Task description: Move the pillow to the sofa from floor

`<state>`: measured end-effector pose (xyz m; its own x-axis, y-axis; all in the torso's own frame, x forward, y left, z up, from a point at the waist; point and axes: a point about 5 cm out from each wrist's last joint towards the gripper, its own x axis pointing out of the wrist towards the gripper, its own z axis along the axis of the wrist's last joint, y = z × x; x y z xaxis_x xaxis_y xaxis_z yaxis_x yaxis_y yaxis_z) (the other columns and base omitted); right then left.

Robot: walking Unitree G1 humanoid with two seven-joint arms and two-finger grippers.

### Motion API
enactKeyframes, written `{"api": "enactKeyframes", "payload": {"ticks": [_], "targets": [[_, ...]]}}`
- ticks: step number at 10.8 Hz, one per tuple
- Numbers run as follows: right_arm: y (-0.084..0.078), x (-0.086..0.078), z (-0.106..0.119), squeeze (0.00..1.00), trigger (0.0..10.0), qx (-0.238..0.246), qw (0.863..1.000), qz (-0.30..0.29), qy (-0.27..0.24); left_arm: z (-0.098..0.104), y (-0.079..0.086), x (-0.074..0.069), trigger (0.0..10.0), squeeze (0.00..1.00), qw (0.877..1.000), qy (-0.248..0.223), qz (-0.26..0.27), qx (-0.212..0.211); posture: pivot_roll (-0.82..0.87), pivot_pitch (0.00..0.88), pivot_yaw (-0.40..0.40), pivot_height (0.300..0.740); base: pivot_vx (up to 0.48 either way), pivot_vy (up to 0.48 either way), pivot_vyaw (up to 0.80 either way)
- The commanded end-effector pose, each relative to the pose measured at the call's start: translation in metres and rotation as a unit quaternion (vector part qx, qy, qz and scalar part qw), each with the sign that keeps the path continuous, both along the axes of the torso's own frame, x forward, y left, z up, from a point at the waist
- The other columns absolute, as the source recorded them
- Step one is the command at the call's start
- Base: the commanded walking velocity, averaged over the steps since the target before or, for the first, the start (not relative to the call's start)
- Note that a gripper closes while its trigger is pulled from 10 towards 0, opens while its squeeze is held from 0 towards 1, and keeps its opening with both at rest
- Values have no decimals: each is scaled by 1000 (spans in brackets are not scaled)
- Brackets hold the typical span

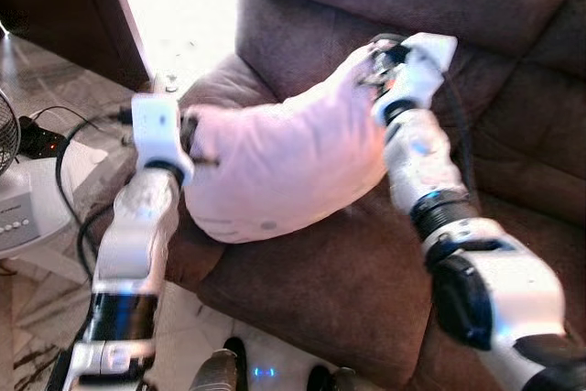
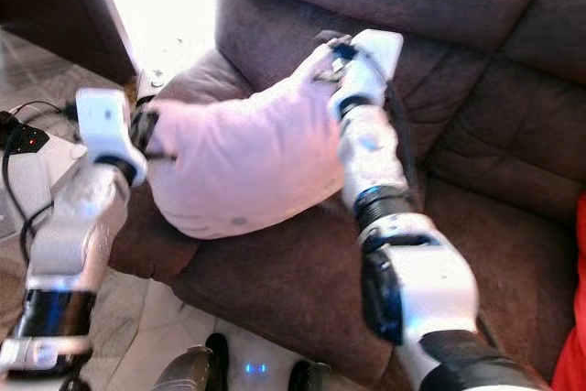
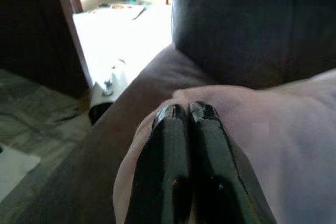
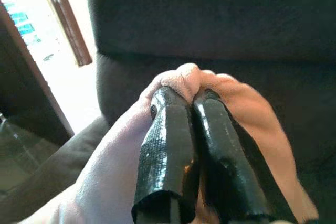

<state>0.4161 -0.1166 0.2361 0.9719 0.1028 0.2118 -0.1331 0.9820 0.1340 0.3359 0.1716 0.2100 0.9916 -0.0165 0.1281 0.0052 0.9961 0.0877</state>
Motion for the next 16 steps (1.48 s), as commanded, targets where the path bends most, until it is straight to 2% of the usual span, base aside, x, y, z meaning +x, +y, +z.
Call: {"api": "enactKeyframes", "payload": {"ticks": [1,2,6,13,14,16], "targets": [[7,-3,-13,0,10000,-13,1000,24,12,-4,-5,-5,10000,0,1000,10,-1,16,223,259,-100,740,0,0,0],[12,-6,-29,0,10000,-22,998,40,36,-11,-3,-8,10000,0,1000,17,5,24,221,262,-101,740,0,0,0],[9,-13,-57,0,10000,-31,996,44,72,-24,10,-12,10000,0,996,31,54,71,219,271,-102,740,0,0,0],[11,-14,-56,0,10000,-28,997,46,64,-23,9,-10,10000,0,995,11,60,82,222,247,-95,740,0,0,0],[11,-14,-54,1000,10000,-20,997,50,60,-22,8,-10,10000,0,995,9,59,82,222,243,-94,740,0,0,0],[10,-13,-52,1000,10000,-19,997,47,58,-20,8,-10,10000,0,995,4,57,80,221,245,-99,740,0,0,0]]}}
